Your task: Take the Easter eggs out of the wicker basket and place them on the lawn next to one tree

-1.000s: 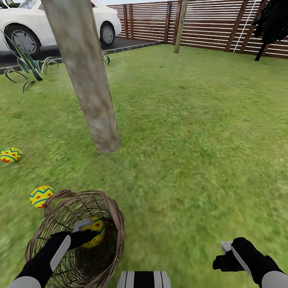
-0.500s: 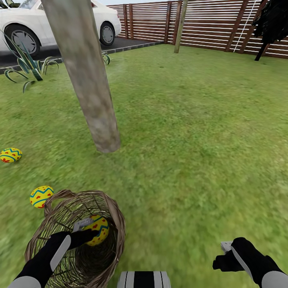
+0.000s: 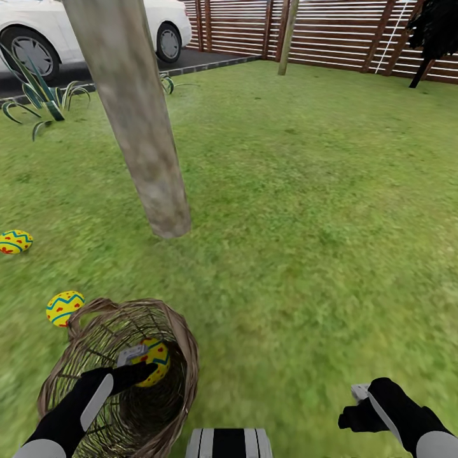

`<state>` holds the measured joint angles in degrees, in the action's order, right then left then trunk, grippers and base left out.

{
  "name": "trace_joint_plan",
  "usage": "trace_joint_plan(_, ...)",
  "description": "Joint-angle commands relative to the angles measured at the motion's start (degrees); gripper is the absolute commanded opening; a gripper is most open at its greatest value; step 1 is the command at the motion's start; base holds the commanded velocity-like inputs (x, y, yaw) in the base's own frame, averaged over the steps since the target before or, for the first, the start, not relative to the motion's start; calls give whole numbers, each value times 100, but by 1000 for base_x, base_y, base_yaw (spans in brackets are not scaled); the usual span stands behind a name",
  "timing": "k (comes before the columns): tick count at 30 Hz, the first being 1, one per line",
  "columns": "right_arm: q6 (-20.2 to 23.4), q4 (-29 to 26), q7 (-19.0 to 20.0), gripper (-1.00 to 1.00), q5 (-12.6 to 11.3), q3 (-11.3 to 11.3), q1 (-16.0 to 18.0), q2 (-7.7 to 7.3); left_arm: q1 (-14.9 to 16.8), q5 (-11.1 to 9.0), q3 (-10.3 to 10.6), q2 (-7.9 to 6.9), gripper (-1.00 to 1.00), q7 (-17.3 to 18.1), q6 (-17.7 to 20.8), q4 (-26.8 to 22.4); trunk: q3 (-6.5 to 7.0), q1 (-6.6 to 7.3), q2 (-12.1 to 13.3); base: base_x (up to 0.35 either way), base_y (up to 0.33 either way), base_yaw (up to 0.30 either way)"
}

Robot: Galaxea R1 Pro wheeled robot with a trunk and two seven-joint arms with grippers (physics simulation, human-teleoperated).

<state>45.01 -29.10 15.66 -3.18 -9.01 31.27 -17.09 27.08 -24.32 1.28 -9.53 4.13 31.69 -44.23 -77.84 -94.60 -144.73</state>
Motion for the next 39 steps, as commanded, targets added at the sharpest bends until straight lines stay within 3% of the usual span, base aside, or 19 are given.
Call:
trace_joint_plan(1, 23, -8, -1, 100, -31, -39, 2, -11, 1, -20, 11, -5, 100, -1, 21, -6, -4, 1, -2, 0, 0, 0)
trace_joint_plan(11, 24, -8, -1, 100, -34, -32, 2, -14, 3, -20, 4, 15, 100, 7, 13, 2, -4, 1, -2, 0, 0, 0)
trace_joint_plan(12, 23, -8, -1, 100, -34, -31, 2, -14, 2, -20, 4, 17, -100, 8, 11, 2, -4, 1, -2, 0, 0, 0)
trace_joint_plan(39, 19, -8, -1, 100, -25, -35, 2, -14, 2, -38, -31, 35, -100, 2, 13, 19, -4, 1, -2, 0, 0, 0)
